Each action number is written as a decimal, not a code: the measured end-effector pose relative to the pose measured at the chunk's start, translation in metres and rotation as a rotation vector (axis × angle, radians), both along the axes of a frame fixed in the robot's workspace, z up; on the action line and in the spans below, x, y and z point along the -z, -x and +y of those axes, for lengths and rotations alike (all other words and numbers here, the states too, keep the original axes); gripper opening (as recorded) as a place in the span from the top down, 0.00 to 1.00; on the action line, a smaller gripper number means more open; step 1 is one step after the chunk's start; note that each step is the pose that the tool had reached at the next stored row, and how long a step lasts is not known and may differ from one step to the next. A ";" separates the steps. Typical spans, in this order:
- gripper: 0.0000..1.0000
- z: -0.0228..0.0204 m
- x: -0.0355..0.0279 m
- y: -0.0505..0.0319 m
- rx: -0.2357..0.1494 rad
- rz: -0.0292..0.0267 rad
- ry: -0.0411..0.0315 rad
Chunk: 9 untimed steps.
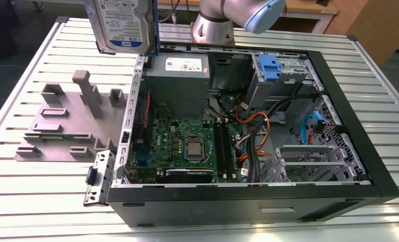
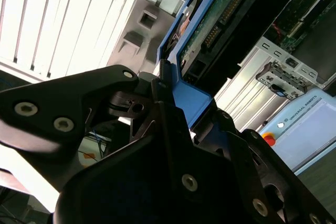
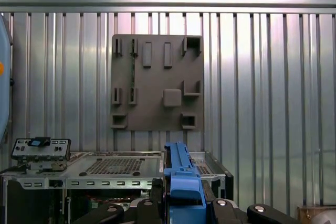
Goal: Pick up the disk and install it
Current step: 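Pick up the disk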
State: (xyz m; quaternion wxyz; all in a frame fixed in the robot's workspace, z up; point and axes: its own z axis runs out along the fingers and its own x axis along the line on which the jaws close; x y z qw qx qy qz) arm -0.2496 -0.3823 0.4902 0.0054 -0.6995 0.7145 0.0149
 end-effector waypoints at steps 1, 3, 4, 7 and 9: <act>0.64 0.0000 -0.0001 -0.0005 0.000 0.0001 0.0001; 0.64 0.0000 0.0000 -0.0014 0.000 0.0000 0.0000; 0.64 0.0000 0.0000 -0.0019 0.000 0.0000 0.0000; 0.64 -0.0001 0.0000 -0.0031 0.000 0.0000 -0.0001; 0.64 -0.0008 0.0000 -0.0034 0.000 0.0001 0.0000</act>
